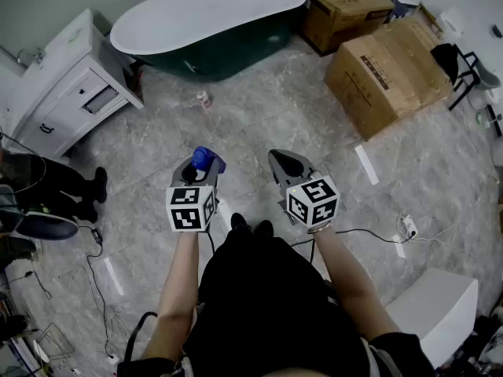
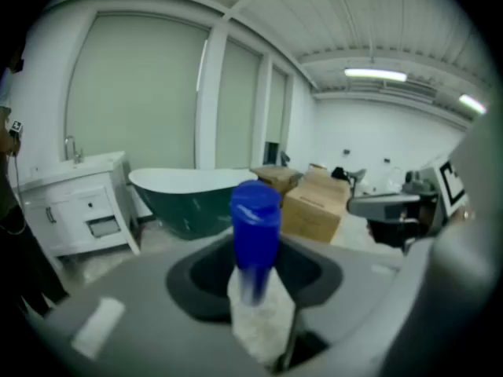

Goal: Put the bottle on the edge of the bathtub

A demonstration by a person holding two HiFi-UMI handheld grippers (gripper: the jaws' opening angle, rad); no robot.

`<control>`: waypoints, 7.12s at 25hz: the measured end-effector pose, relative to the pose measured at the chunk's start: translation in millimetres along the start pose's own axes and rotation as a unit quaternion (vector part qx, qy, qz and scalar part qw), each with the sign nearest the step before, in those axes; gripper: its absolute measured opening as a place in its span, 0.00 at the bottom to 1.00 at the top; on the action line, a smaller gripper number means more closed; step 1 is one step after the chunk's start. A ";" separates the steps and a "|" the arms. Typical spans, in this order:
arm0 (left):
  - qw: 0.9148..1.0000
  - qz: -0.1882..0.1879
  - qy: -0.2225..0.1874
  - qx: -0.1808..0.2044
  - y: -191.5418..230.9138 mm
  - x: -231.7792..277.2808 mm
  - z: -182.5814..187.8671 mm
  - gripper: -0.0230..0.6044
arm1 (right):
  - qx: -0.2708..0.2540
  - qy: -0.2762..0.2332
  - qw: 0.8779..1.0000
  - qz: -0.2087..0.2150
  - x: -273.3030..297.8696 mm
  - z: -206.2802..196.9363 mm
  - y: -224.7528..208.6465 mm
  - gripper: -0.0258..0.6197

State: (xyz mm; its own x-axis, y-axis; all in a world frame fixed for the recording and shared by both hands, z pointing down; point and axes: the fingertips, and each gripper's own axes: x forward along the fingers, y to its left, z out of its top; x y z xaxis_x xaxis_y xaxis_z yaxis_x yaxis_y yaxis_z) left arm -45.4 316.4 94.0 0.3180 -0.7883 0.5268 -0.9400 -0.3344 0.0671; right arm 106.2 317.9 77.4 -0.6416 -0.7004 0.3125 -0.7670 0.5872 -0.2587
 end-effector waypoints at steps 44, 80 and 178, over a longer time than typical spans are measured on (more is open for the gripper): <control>1.000 -0.010 0.019 -0.012 182.4 213.7 73.4 0.28 | 0.085 0.009 0.995 -0.041 233.3 63.3 -103.2 0.04; 0.999 0.018 0.034 0.008 280.0 638.6 -150.2 0.28 | 0.076 0.073 0.994 -0.004 529.8 -238.1 -359.1 0.04; 0.998 -0.003 -0.056 -0.020 318.0 721.9 -213.4 0.05 | -0.016 0.007 1.000 -0.020 626.7 -298.6 -408.2 0.04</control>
State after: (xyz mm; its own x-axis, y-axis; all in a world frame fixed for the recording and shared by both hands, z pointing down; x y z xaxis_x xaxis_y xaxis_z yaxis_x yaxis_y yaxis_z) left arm -141.0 -248.7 676.4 0.3336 -0.8395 0.4289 -0.9414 -0.3205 0.1049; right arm 17.9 -239.6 651.8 -0.6108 -0.7175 0.3347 -0.7909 0.5722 -0.2168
